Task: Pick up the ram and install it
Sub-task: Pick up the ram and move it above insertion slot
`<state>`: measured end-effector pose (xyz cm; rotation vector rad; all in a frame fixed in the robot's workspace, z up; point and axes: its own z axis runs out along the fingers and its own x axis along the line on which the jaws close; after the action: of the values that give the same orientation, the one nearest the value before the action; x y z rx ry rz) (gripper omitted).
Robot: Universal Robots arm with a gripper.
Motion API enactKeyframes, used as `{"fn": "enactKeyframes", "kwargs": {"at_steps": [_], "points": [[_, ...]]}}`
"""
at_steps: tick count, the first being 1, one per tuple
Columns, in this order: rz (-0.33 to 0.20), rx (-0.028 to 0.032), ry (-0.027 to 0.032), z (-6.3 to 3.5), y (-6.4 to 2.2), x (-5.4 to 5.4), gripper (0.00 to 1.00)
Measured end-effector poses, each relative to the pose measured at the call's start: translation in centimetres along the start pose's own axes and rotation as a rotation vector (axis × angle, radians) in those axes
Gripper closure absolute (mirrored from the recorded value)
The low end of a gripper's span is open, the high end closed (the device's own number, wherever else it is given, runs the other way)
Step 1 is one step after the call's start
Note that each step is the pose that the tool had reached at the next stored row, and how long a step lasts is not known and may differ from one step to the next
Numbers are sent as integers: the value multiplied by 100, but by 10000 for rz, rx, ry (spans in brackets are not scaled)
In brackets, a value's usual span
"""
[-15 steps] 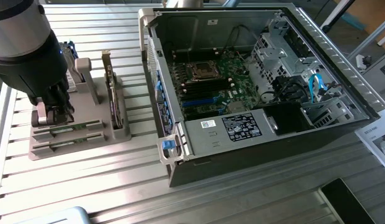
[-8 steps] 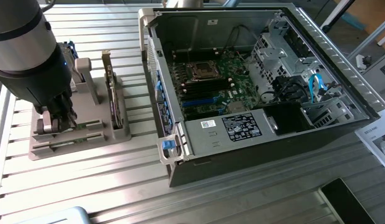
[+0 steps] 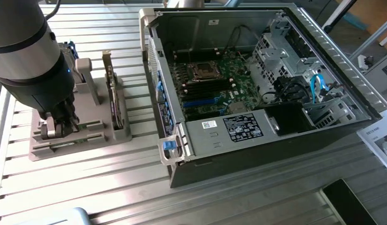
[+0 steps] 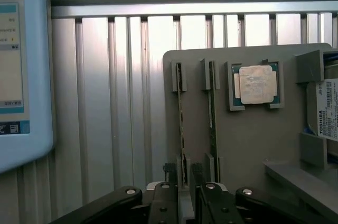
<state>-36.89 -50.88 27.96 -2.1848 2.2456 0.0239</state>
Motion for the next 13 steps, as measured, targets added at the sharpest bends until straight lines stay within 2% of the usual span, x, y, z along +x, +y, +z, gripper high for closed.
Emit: {"fn": "enactKeyframes", "kwargs": {"at_steps": [13], "points": [[-101, -37, 2, 1, -2, 0, 76]]}}
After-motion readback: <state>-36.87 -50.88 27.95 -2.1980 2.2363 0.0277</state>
